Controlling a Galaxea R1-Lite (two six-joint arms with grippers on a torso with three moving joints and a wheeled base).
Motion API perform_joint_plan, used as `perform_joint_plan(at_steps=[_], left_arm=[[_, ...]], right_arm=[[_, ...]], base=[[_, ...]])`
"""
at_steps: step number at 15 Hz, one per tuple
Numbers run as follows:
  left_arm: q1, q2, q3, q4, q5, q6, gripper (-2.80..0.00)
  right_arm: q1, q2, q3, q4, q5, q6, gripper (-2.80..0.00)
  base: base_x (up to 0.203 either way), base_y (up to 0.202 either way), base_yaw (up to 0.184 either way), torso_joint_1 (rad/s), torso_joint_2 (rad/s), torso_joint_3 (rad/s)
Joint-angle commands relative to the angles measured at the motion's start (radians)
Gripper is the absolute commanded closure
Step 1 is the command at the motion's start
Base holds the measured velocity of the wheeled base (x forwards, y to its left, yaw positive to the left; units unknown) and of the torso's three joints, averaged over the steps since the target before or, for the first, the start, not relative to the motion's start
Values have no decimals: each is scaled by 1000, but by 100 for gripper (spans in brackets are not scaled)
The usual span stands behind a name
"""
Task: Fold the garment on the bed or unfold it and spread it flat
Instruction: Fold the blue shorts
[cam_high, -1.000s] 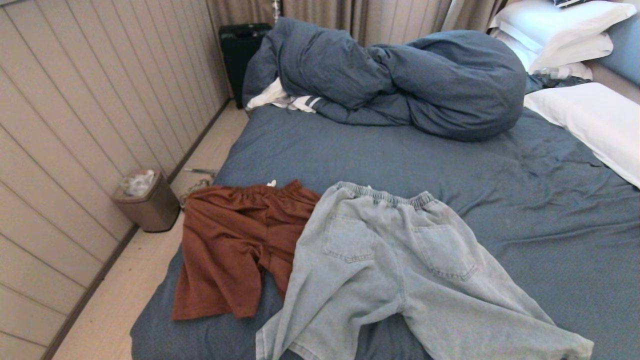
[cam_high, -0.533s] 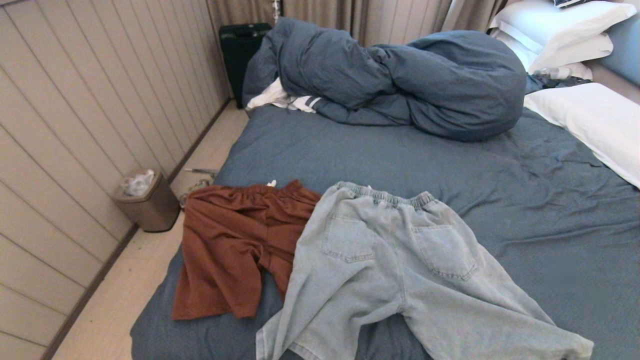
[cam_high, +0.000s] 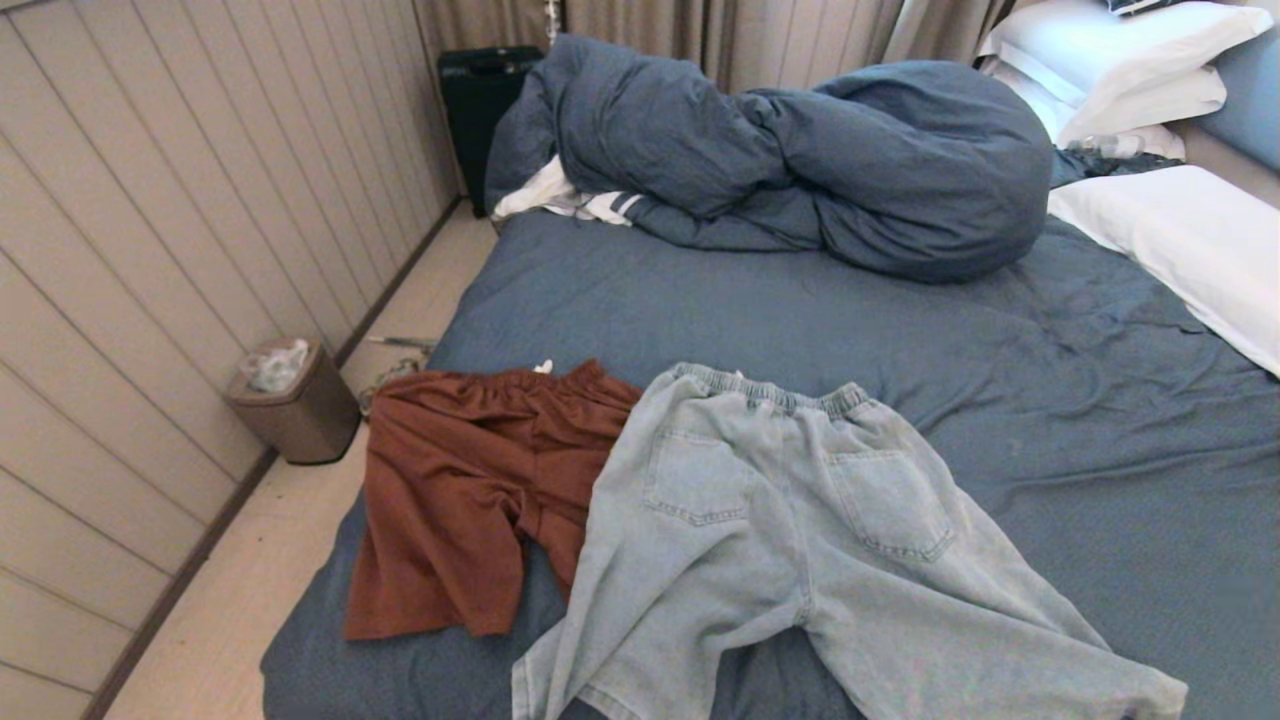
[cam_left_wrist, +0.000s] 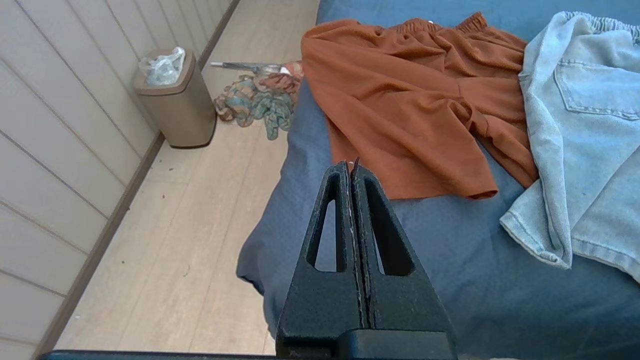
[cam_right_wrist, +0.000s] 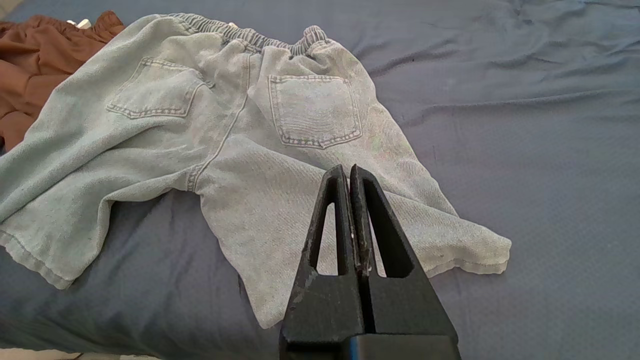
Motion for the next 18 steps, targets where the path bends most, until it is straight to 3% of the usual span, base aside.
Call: perform_joint_plan(at_steps=[1, 18], left_arm=[[0, 1, 3, 1, 0, 0, 0], [0, 1, 3, 1, 0, 0, 0]], right_arm=[[0, -10, 3, 1, 1, 1, 0], [0, -11, 3, 1, 1, 0, 0]], base=[[0, 0, 0, 0, 0, 0], [0, 0, 0, 0, 0, 0]])
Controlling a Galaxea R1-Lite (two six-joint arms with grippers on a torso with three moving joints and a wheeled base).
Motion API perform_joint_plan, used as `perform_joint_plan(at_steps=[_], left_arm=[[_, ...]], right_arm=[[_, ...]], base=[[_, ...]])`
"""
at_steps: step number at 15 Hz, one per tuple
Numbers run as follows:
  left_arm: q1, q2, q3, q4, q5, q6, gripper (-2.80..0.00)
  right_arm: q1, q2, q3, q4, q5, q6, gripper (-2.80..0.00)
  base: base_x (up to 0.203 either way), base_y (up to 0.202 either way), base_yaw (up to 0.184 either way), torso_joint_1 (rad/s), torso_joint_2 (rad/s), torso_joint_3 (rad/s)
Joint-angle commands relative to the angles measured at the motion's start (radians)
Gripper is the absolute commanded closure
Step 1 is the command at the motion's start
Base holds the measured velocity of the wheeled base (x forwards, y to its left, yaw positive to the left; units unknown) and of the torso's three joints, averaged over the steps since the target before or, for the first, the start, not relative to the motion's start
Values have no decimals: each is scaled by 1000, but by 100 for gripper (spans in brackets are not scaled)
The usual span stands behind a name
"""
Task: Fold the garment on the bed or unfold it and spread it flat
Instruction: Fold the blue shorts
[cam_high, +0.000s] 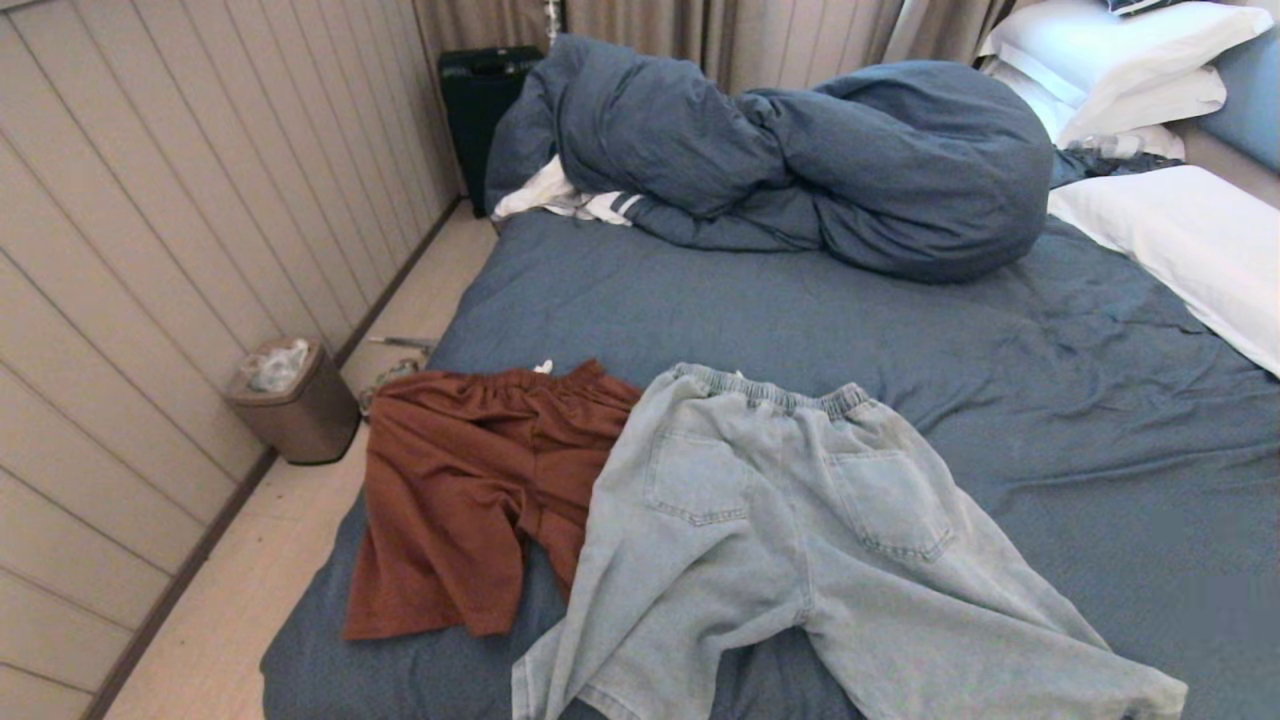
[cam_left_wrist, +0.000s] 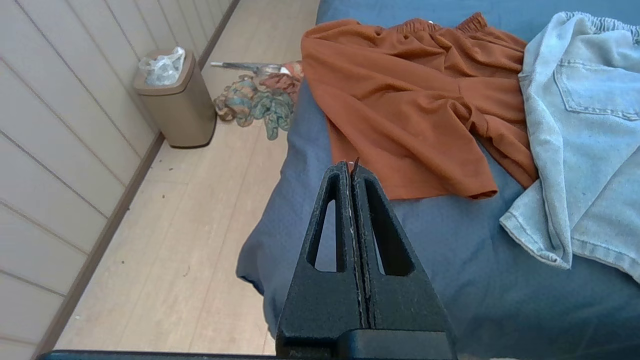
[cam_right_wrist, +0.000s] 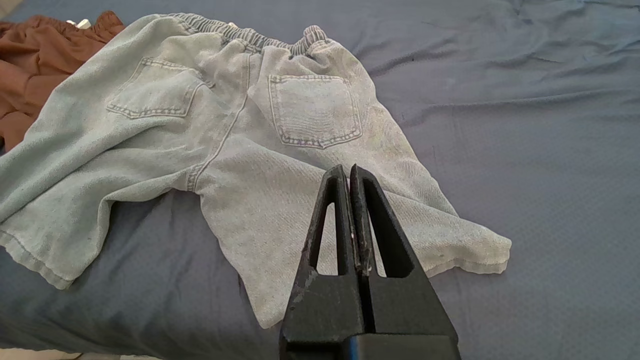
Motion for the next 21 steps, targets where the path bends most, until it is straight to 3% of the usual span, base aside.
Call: perform_joint_plan(at_steps=[1, 21], left_arm=[[0, 1, 3, 0, 0, 0, 0], [0, 1, 3, -1, 0, -1, 0]], right_arm=[[1, -10, 3, 0, 0, 1, 0], [-1, -11, 3, 0, 0, 0, 0]], base=[[0, 0, 0, 0, 0, 0], [0, 0, 0, 0, 0, 0]])
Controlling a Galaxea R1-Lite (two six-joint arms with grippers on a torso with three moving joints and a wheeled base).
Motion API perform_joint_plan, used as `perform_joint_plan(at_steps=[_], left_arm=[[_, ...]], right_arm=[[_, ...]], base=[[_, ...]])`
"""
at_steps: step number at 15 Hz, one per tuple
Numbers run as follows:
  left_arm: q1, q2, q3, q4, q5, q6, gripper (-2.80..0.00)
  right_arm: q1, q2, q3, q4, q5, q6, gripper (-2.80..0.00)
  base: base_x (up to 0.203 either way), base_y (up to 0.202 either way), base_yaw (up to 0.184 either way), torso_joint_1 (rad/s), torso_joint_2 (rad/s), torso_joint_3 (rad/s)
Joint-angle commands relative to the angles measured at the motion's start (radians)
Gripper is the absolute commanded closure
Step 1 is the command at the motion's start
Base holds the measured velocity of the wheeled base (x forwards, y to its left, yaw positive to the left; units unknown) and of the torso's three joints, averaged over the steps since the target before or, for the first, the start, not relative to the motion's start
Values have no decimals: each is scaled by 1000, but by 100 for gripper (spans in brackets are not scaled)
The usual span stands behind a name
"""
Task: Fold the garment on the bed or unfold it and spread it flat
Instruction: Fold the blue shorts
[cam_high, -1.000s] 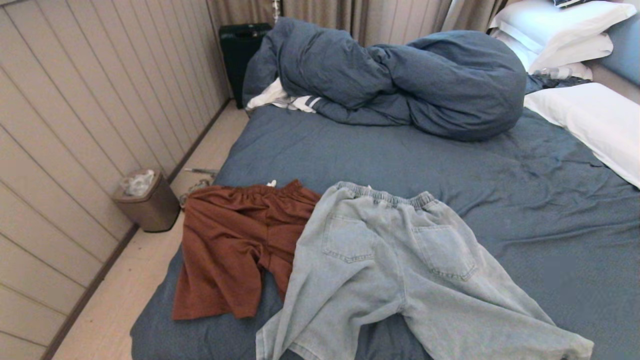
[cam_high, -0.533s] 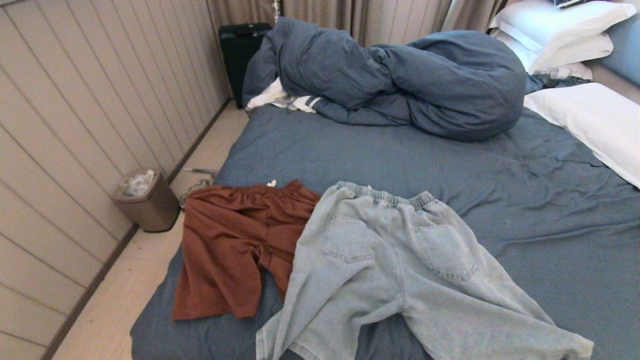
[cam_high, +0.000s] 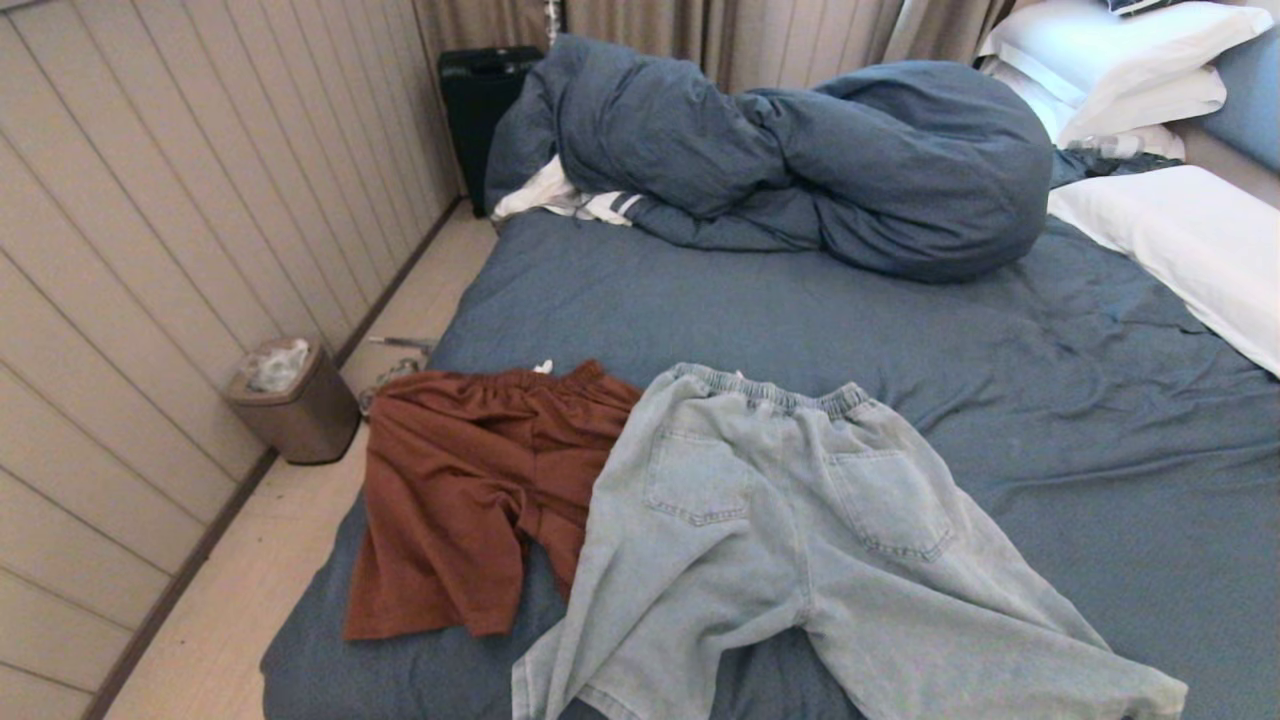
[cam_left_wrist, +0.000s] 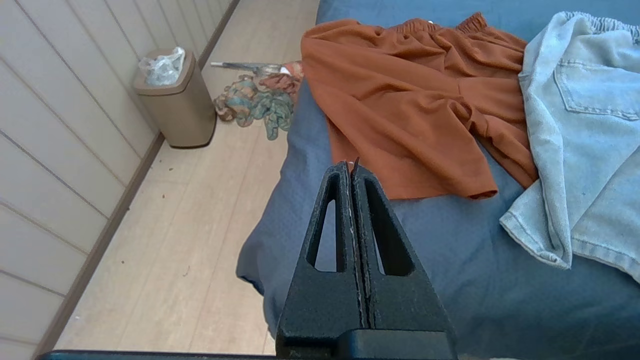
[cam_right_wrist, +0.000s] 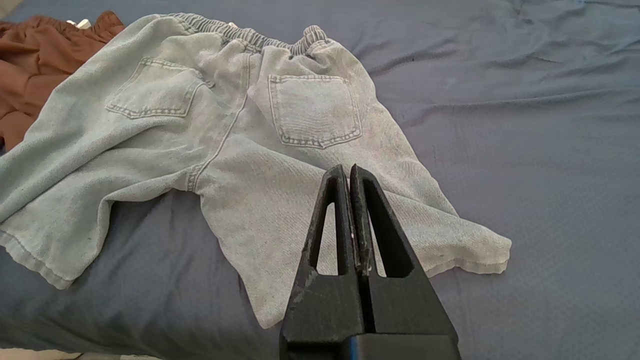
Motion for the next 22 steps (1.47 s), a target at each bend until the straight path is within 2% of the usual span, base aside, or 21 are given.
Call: perform_joint_plan(at_steps=[1, 12, 13, 15, 18, 21, 22], left_arm=[[0, 1, 3, -1, 0, -2, 0], [0, 0, -6, 0, 2, 3, 0], [0, 3, -38, 10, -2, 3, 0], [0, 72, -206, 76, -11, -2, 0], [1, 328, -452, 159, -50, -57, 0], [1, 536, -583, 189, -99, -91, 0], [1, 594, -612, 197, -135, -100, 0]], right_arm=[[1, -10, 3, 0, 0, -1, 0], [-1, -11, 3, 0, 0, 0, 0], [1, -11, 3, -1, 0, 0, 0], [-1, -11, 3, -1, 0, 0, 0], [1, -9, 3, 0, 0, -1, 0], [1, -10, 3, 0, 0, 1, 0], [1, -10, 3, 0, 0, -1, 0]], base=[[0, 0, 0, 0, 0, 0], [0, 0, 0, 0, 0, 0], [0, 0, 0, 0, 0, 0], [0, 0, 0, 0, 0, 0], [0, 0, 0, 0, 0, 0], [0, 0, 0, 0, 0, 0], [0, 0, 0, 0, 0, 0]])
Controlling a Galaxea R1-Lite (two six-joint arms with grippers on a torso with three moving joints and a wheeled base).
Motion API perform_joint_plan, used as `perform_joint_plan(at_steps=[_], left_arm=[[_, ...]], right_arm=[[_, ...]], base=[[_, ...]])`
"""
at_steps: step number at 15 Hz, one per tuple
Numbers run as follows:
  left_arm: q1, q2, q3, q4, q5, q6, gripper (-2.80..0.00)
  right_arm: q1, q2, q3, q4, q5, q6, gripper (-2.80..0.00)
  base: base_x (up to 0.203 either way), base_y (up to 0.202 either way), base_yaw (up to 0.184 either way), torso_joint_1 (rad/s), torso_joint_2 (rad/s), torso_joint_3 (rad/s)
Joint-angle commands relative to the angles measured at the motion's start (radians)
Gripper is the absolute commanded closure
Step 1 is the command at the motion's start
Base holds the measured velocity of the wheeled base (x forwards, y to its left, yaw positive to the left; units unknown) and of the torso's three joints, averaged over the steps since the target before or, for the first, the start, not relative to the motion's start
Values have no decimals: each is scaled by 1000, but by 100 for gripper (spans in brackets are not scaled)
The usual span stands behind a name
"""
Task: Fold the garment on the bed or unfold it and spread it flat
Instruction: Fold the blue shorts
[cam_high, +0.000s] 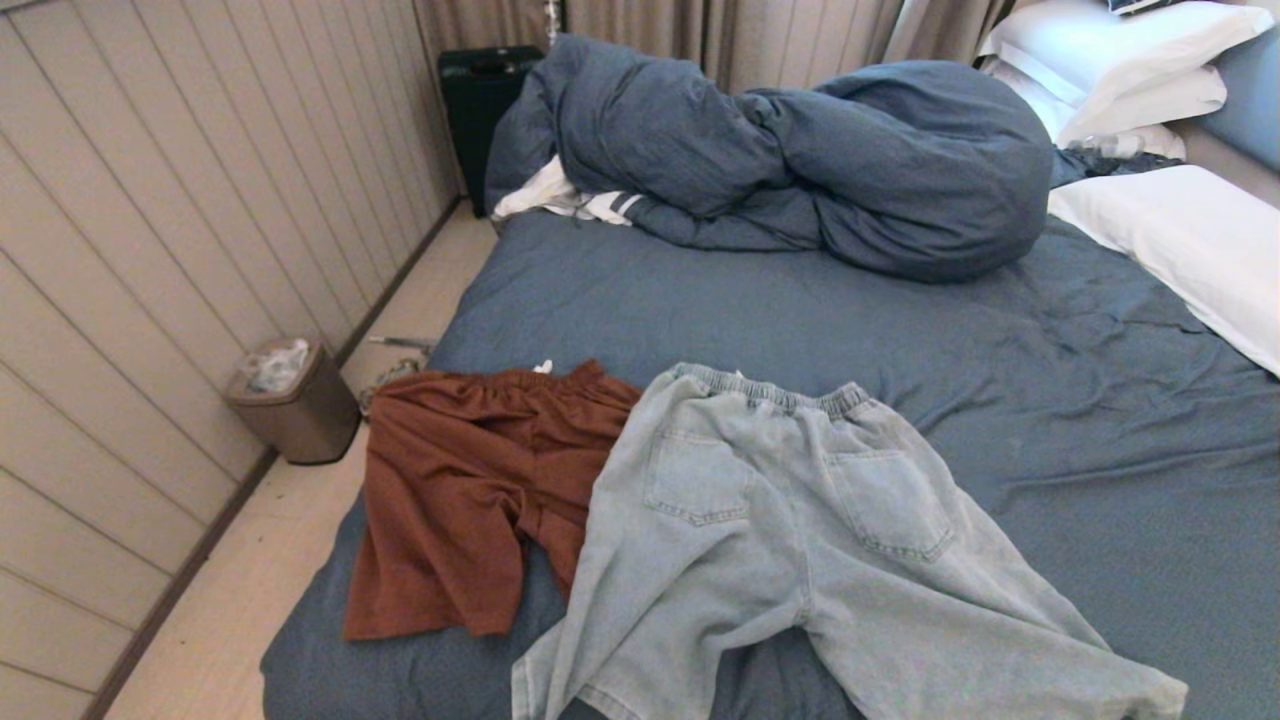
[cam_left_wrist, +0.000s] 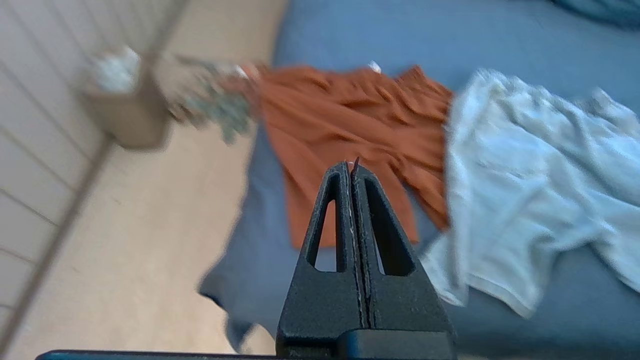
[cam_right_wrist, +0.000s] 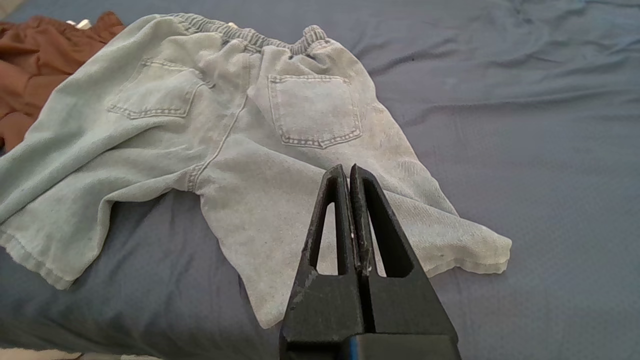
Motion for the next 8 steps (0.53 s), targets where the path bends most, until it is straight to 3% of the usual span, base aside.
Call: perform_joint_plan(at_steps=[1, 3, 5, 8], left_arm=[[0, 225, -79, 20, -75, -16, 0], [-2, 333, -162, 90, -189, -38, 0], [-18, 417, -239, 159, -273, -126, 0], [-62, 465, -215, 174, -303, -182, 0]], right_arm=[[1, -11, 3, 0, 0, 0, 0], [-1, -11, 3, 0, 0, 1, 0], [0, -11, 3, 0, 0, -1, 0], [-1, -11, 3, -2, 1, -3, 0]], base=[[0, 0, 0, 0, 0, 0], [0, 0, 0, 0, 0, 0], [0, 0, 0, 0, 0, 0], [0, 0, 0, 0, 0, 0]])
